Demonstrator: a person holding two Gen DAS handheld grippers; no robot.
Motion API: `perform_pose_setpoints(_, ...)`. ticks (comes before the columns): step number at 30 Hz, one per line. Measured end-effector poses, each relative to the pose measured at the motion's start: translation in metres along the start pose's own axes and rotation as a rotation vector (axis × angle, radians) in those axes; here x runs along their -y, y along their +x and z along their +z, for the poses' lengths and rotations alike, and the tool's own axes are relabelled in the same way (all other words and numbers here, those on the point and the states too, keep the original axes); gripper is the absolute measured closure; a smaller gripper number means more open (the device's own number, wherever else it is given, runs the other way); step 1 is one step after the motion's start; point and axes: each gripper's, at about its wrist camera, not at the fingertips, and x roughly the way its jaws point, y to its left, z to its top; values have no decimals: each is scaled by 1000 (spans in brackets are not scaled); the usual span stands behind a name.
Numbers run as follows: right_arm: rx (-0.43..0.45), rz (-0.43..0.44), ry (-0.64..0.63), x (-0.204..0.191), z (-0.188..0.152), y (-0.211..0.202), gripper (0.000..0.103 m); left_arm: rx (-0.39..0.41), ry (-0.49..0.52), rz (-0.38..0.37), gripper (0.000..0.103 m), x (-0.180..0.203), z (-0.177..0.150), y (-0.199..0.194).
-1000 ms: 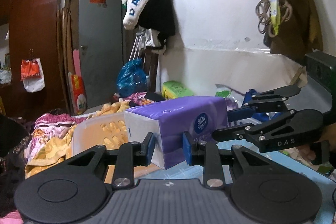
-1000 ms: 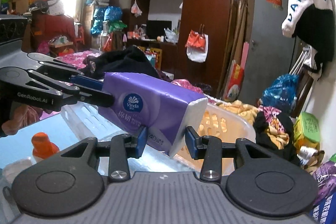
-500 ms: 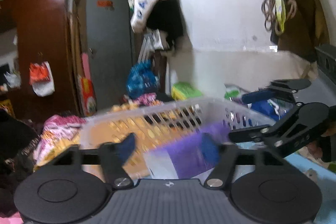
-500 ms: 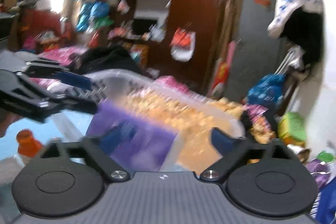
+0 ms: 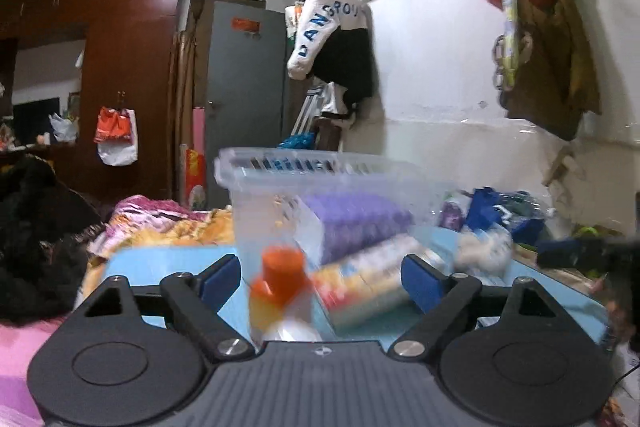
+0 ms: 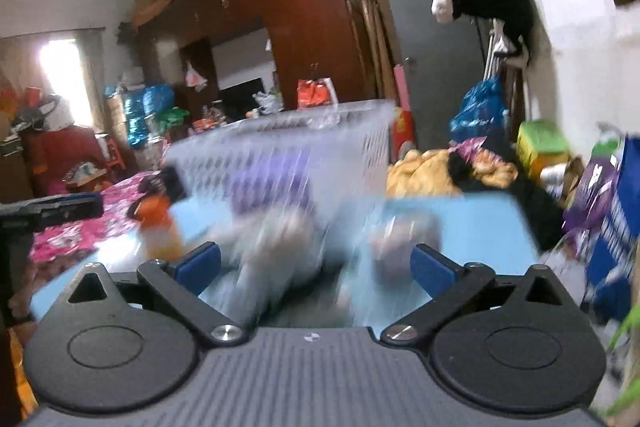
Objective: Organize objects
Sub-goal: 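Close the right gripper on the wrapped pink box while the left gripper closes on the white roll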
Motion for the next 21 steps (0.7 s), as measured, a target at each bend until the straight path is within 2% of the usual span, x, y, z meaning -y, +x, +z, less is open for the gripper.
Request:
perform_pose_setpoints(2,12,-6,-4,-1,-10,0,0,-1,-12,-7,13,3,-12,-7)
perform_pose_setpoints(4,-20,-34,-48,-3,-3,8,0,-23,13,18,13,6,-17,-8)
perform_pose_setpoints(6,-1,-52,-59,-3,-1,6,0,-31,27,50,13,8,-20,-10)
perform_pose_setpoints(9,1,-22,-63,-3,1,6,0,-43,10,46,13,1,-21,-12)
perform_pose_setpoints(13,6,-45,-66,-3,-4,6,0,-66,6,60,13,-3,-25,-8)
perform_pose_setpoints(18,15,-47,-6,16,2,-2,0,-92,0,55,13,-5,-38,-5)
perform_pose_setpoints(21,14,-56,111,41,22,5,0,-102,-1,56,13,-5,-39,-2)
